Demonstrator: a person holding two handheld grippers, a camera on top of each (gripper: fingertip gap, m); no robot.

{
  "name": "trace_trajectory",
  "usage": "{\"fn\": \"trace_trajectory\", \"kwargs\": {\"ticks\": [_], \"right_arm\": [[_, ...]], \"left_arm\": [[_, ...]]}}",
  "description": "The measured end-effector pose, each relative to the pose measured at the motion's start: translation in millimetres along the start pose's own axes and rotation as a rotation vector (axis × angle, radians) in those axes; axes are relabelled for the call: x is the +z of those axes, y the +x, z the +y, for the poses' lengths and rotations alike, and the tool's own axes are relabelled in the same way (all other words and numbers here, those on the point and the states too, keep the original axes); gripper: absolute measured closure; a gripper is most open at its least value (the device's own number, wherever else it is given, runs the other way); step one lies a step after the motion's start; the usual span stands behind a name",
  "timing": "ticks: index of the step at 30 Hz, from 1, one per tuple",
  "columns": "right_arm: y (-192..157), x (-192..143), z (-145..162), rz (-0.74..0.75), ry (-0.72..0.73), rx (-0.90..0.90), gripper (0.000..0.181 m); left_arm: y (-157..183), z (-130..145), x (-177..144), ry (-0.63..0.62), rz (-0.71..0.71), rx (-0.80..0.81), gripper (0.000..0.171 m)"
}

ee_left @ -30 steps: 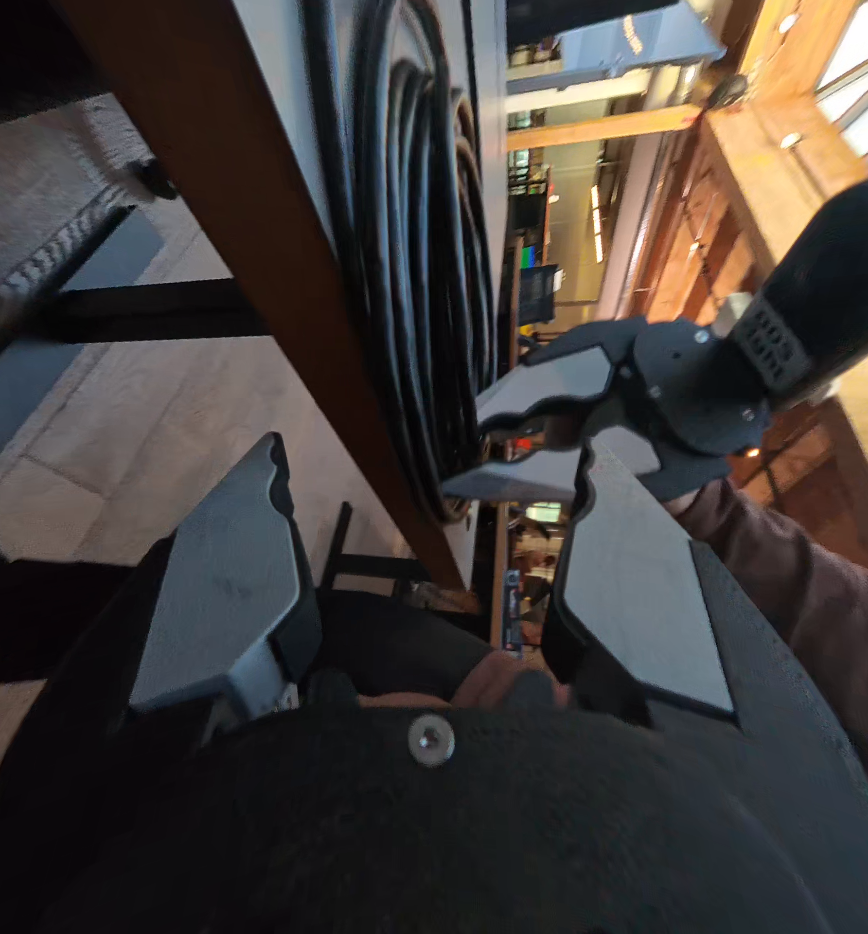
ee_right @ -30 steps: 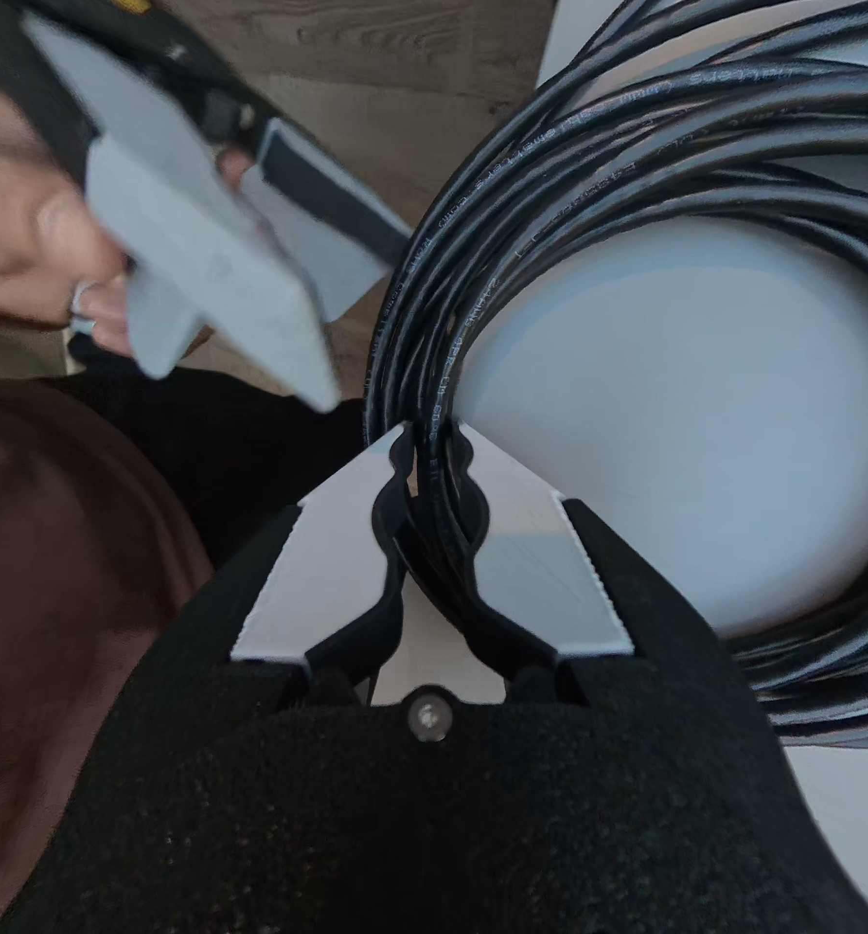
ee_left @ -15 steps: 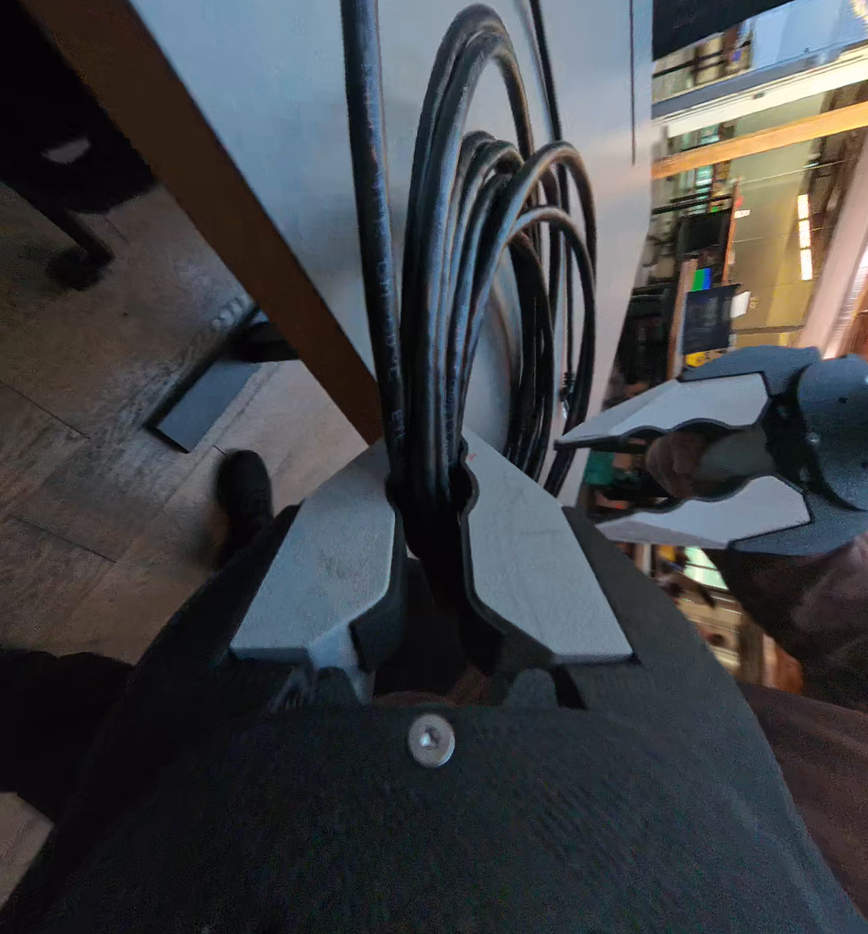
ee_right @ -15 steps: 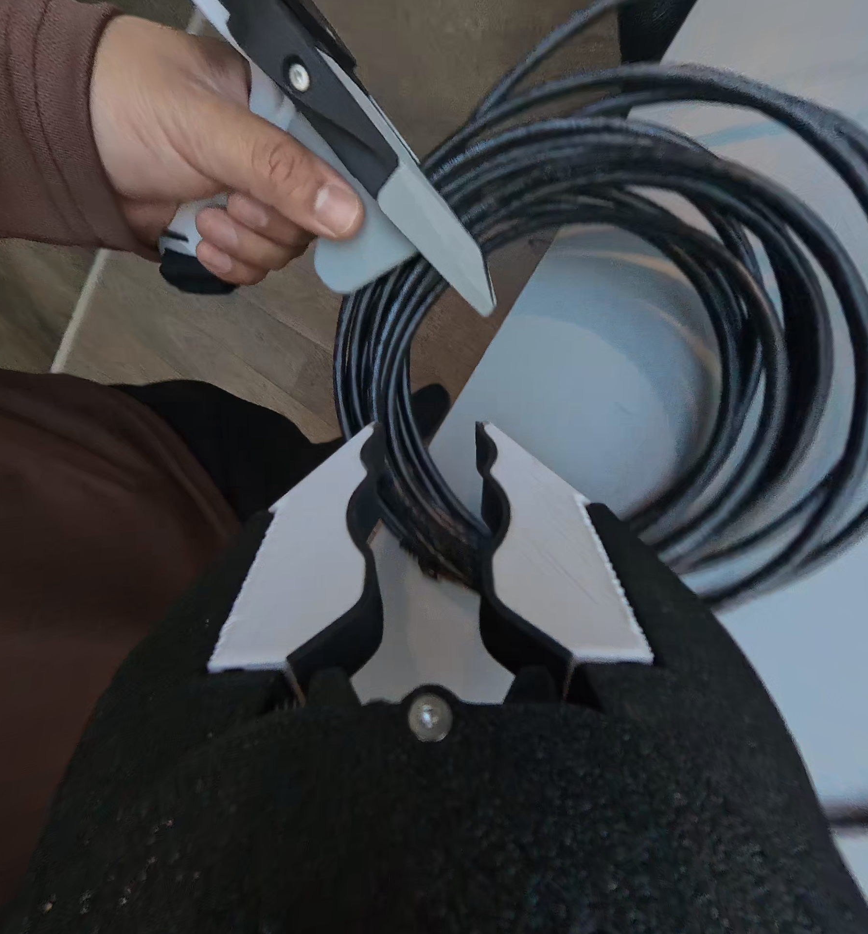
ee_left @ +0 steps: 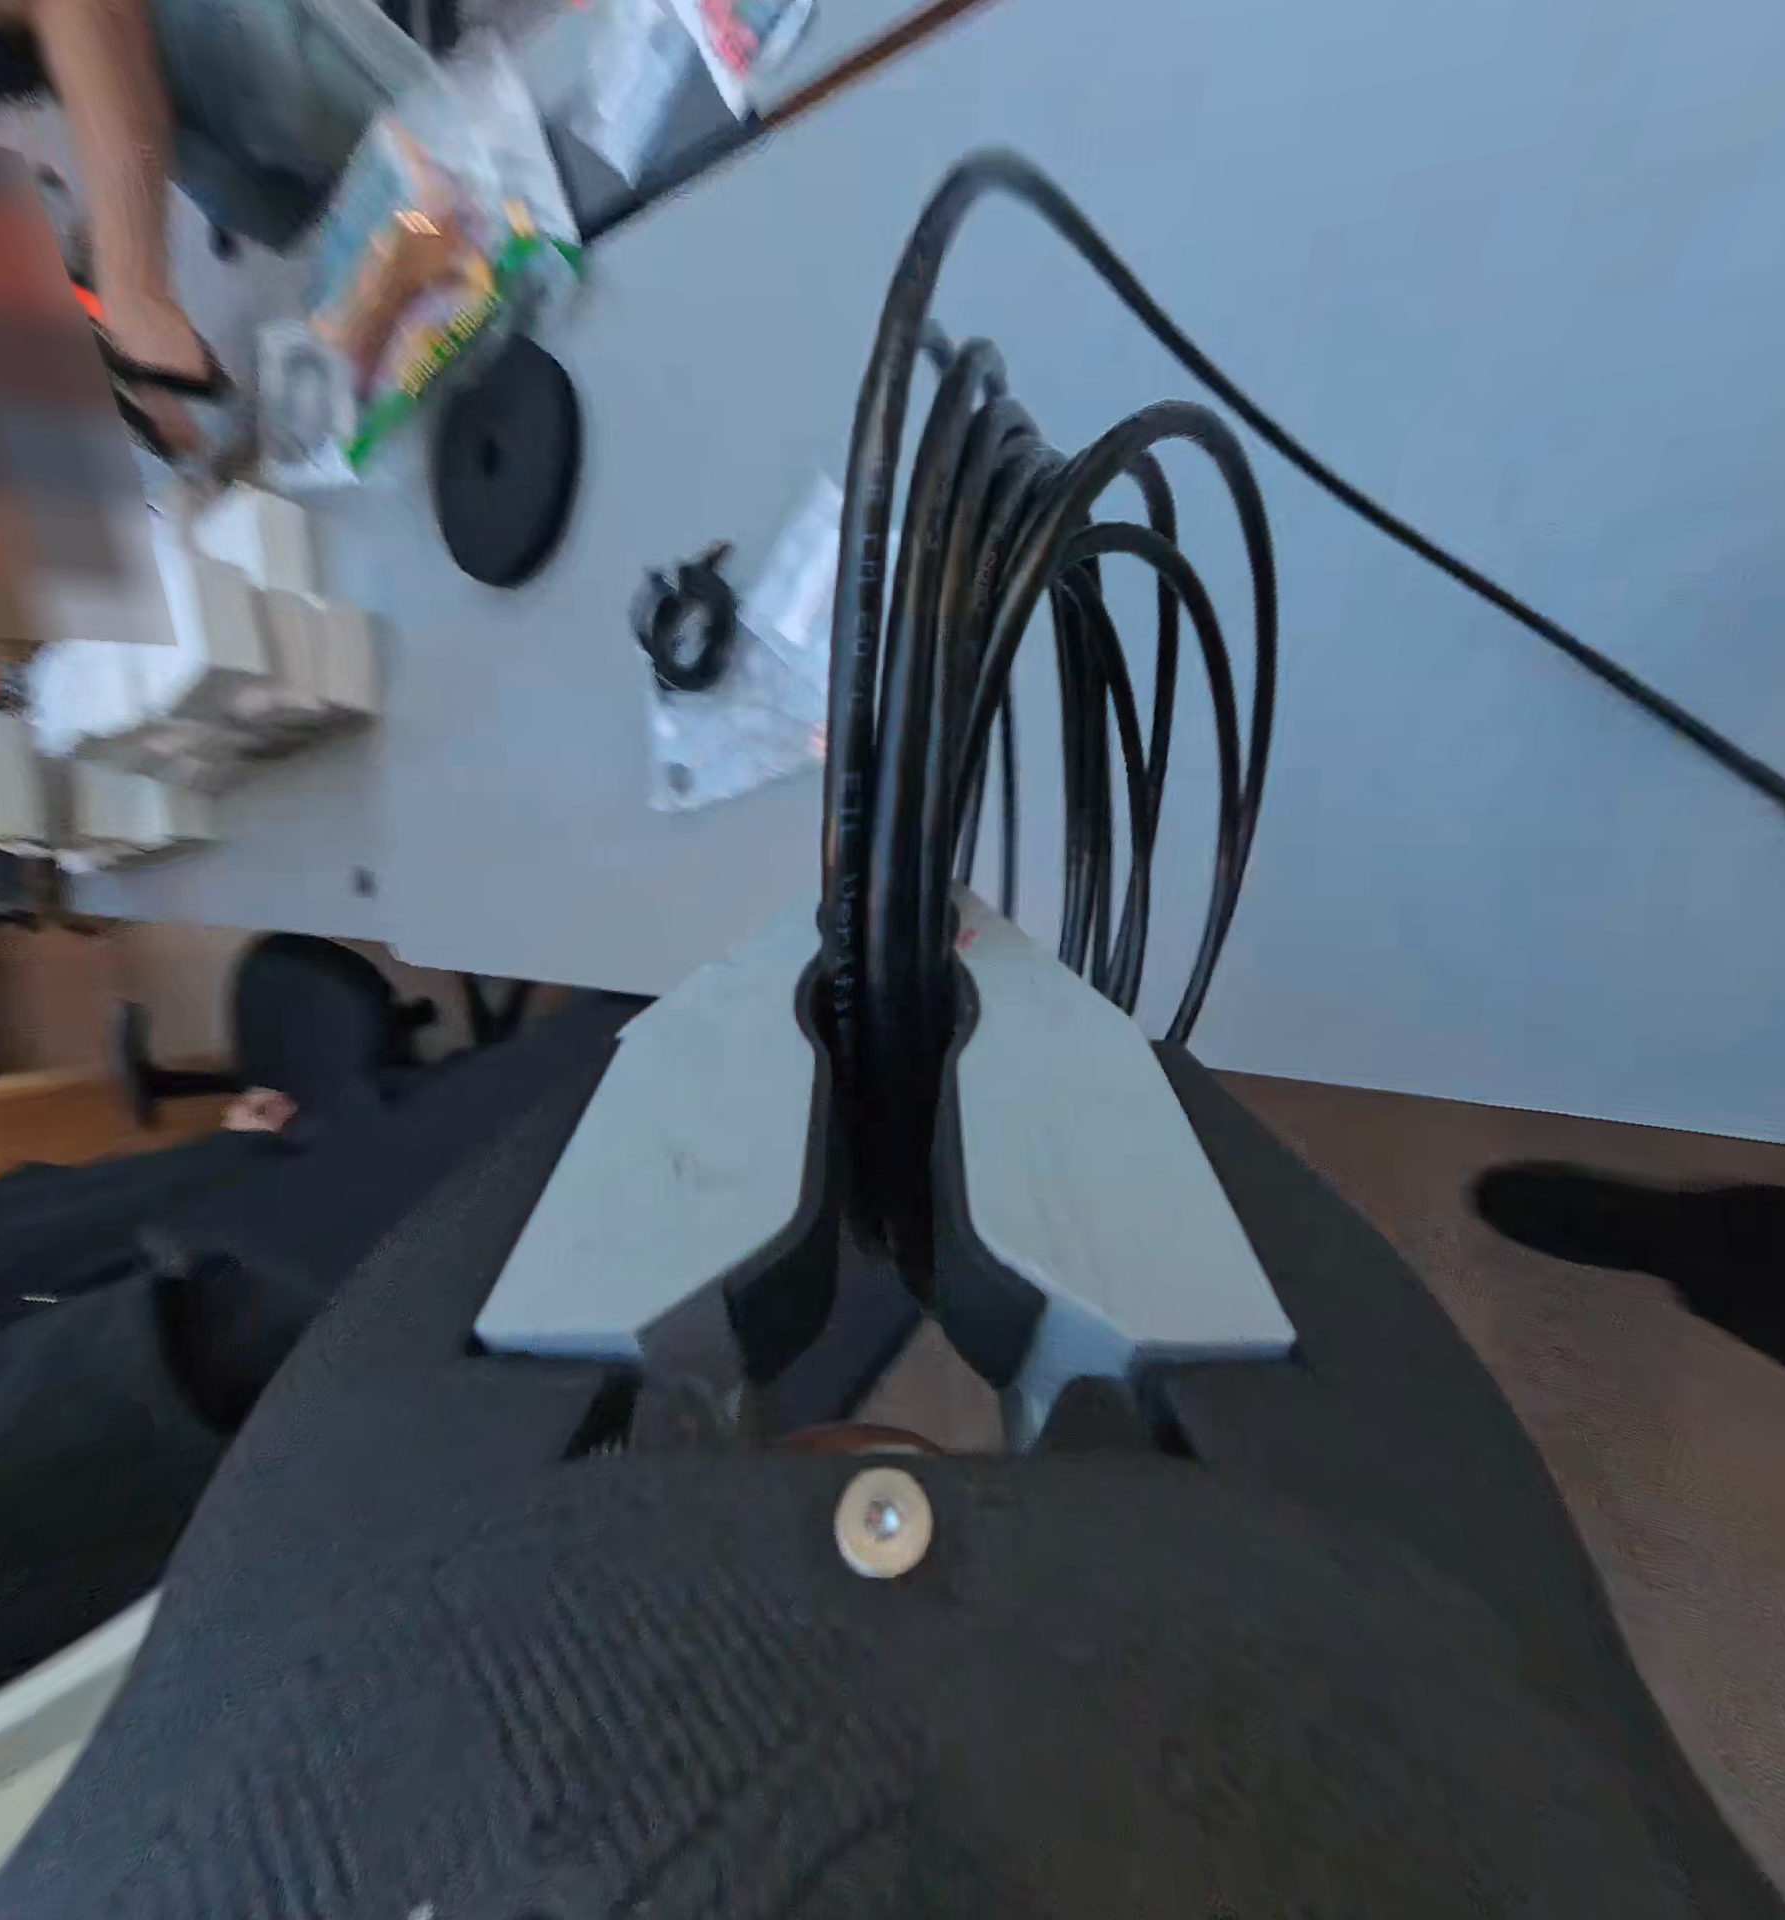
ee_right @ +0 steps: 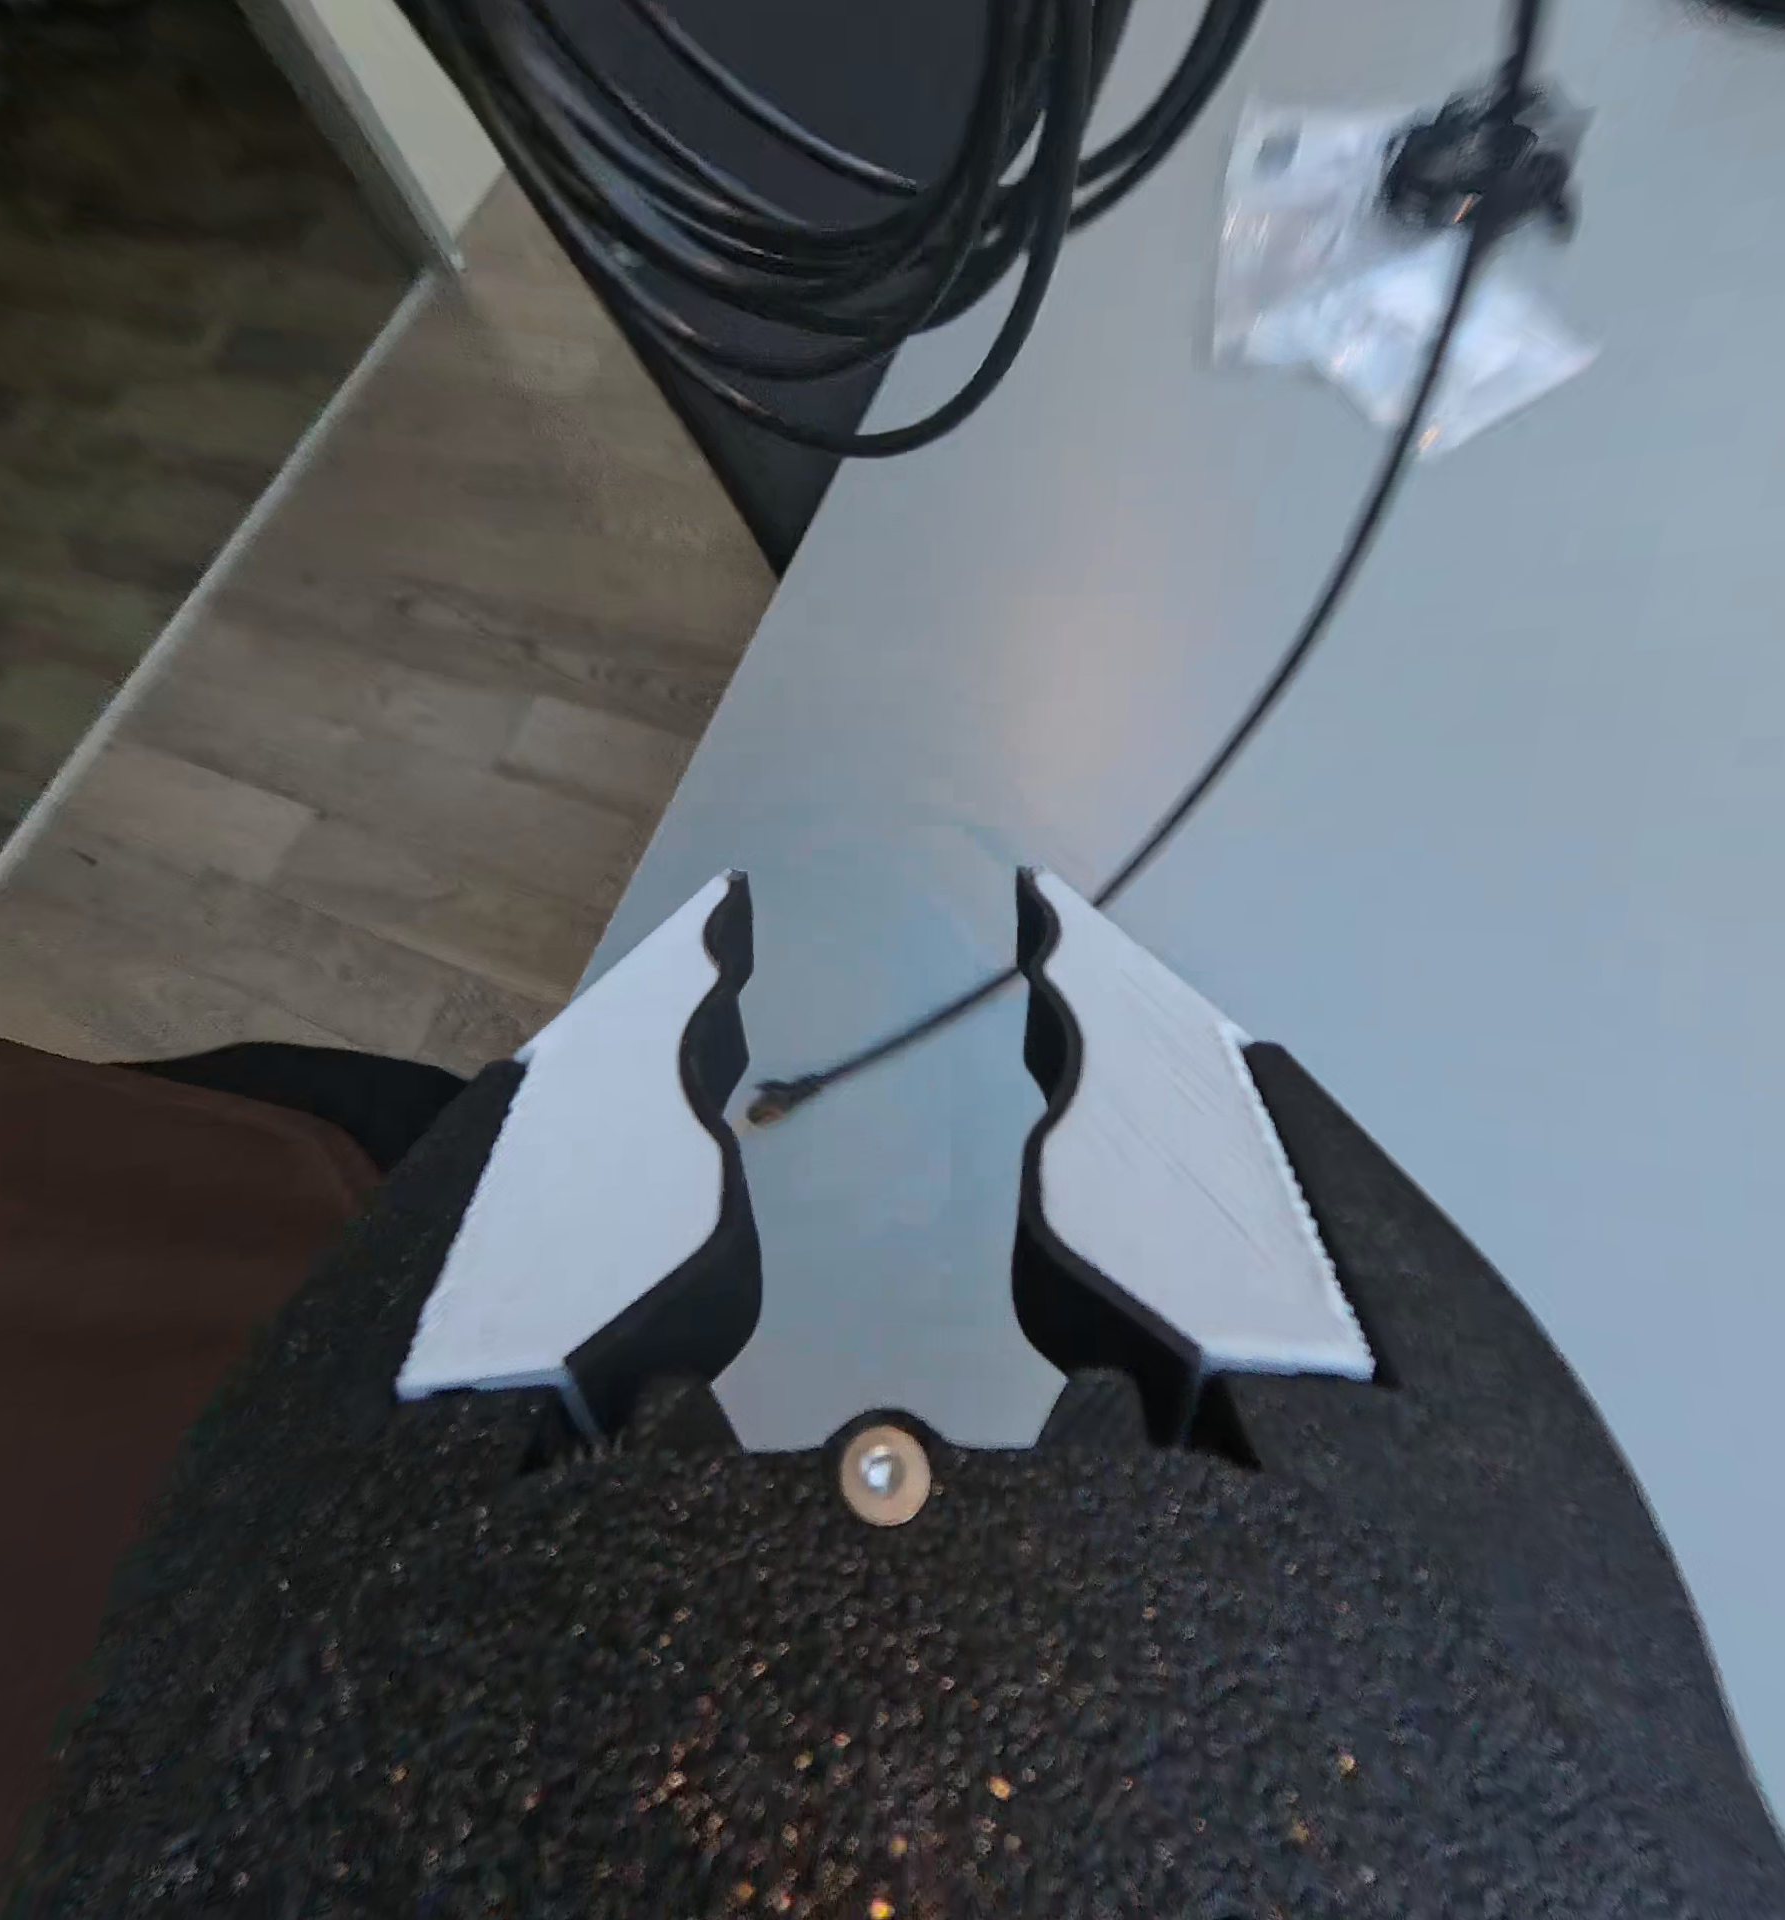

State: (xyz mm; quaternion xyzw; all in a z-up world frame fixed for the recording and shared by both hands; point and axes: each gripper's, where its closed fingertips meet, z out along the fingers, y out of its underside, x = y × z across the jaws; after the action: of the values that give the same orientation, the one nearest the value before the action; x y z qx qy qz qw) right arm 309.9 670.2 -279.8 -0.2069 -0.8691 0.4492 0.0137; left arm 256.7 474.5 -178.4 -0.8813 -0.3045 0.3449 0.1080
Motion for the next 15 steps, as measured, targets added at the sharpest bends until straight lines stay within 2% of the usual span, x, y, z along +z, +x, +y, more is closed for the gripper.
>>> {"fn": "trace_trajectory", "kwargs": {"ticks": [2, 4, 7, 10, 13, 15], "right_arm": [[21.9, -42.6, -44.5, 0.024, 0.037, -0.043, 0.122], [39.1, -83.2, -87.1, -0.006, 0.068, -0.065, 0.112], [69.7, -125.1, -142.7, 0.068, 0.165, -0.098, 0.106], [90.6, -144.5, -186.2, 0.133, 0.235, -0.112, 0.105], [97.3, -167.2, -239.8, 0.172, 0.292, -0.122, 0.103], [88.5, -184.7, -263.1, 0.164, 0.262, -0.091, 0.106]], "left_arm": [[-42.1, -40.1, -25.1, 0.054, -0.086, 0.126, 0.161], [-78.5, -79.0, -50.3, 0.117, -0.115, 0.166, 0.162], [-118.4, -134.9, -87.6, 0.291, -0.061, 0.071, 0.161], [-149.6, -184.1, -121.9, 0.500, 0.014, -0.070, 0.161], [-179.7, -231.6, -155.7, 0.716, 0.081, -0.165, 0.161], [-197.2, -255.3, -175.0, 0.820, 0.094, -0.193, 0.161]]}}
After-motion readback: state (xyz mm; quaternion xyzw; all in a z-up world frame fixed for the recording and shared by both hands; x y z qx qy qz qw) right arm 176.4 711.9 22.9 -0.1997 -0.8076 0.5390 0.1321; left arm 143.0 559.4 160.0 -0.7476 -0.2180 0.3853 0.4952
